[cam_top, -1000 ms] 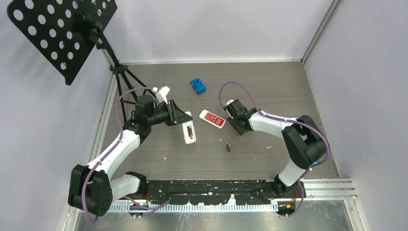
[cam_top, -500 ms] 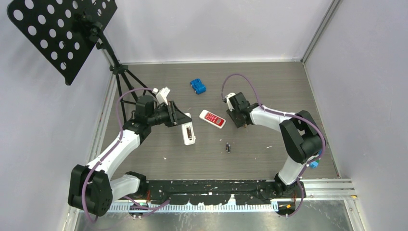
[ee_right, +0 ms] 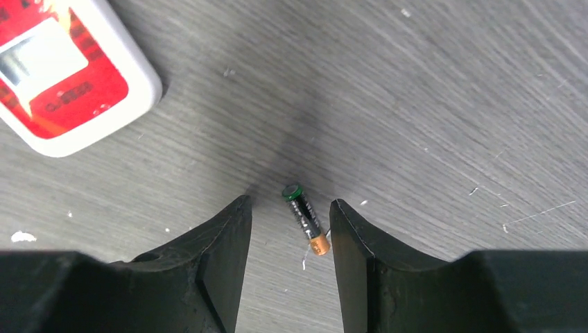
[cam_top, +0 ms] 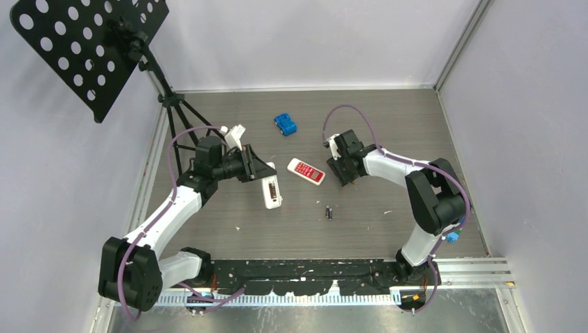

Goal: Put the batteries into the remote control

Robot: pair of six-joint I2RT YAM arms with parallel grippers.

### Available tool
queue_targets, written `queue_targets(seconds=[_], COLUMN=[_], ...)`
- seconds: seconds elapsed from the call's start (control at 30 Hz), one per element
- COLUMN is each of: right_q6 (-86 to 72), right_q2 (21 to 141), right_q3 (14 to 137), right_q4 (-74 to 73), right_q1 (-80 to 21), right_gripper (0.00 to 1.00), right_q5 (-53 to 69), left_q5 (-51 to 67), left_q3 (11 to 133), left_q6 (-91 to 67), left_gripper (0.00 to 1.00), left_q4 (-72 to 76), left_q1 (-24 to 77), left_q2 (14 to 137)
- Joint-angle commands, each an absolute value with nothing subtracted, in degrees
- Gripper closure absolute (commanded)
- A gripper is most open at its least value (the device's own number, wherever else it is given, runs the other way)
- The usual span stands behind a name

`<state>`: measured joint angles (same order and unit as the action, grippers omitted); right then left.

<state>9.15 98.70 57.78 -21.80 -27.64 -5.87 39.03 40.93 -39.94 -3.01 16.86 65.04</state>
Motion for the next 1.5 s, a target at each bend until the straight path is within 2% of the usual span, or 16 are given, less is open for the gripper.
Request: queue_targets(seconds=[0.0,0.1,0.27,0.33,0.47,0.63,0.93,1.1,1.3,1.47], right_q6=[10.91,11.01,9.69,9.25,8.88,5.79,-5.51,-17.96,-22.35,-25.18], right_q2=[100.62,101.05,103.83,105.05,104.99,102.92,89.89,85.14,81.76,82.25], right_q3=[57.38,56.92,58.23,59.18,59.55,59.94,61.66,66.61,70.35,74.01], right_q4=[-33.19,-33.32,-34.17,-34.89,-35.18,-32.39,-26.97,-28.86,-27.79,-31.01], right_q1=[-27.49,-26.63,-23.99,-23.21,-22.98,-23.03,-27.92,-32.88,-46.49,-52.54], right_gripper=[0.49,0.49,0.57,0.62,0.78,0.87,0.99,0.99,1.00,0.99], right_q5=[-0.84,-2.20,-3.65,-2.77,-2.57,-3.30,3.04,4.31,1.29,-8.46], left_q5=[39.55,39.47,39.43,39.21,39.16,39.11,39.48,38.74,38.46,39.90], left_q3=[43.45,43.74,44.38,44.31,44.32,43.95,38.37,37.18,37.08,37.79], left_q6=[-38.70,-38.33,-37.73,-37.66,-37.95,-38.96,-51.37,-58.64,-65.15,-65.31], left_gripper=[1.00,1.00,1.00,1.00,1.00,1.00,1.00,1.00,1.00,1.00], left_q4=[-3.39,-4.13,-5.35,-5.53,-5.42,-4.20,14.61,23.89,33.44,35.53], left_q1=[16.70,16.70,16.70,16.70,16.70,16.70,16.99,18.61,20.66,21.18], left_q2=[64.43,64.19,64.07,64.15,64.50,64.49,68.01,72.43,77.55,79.09])
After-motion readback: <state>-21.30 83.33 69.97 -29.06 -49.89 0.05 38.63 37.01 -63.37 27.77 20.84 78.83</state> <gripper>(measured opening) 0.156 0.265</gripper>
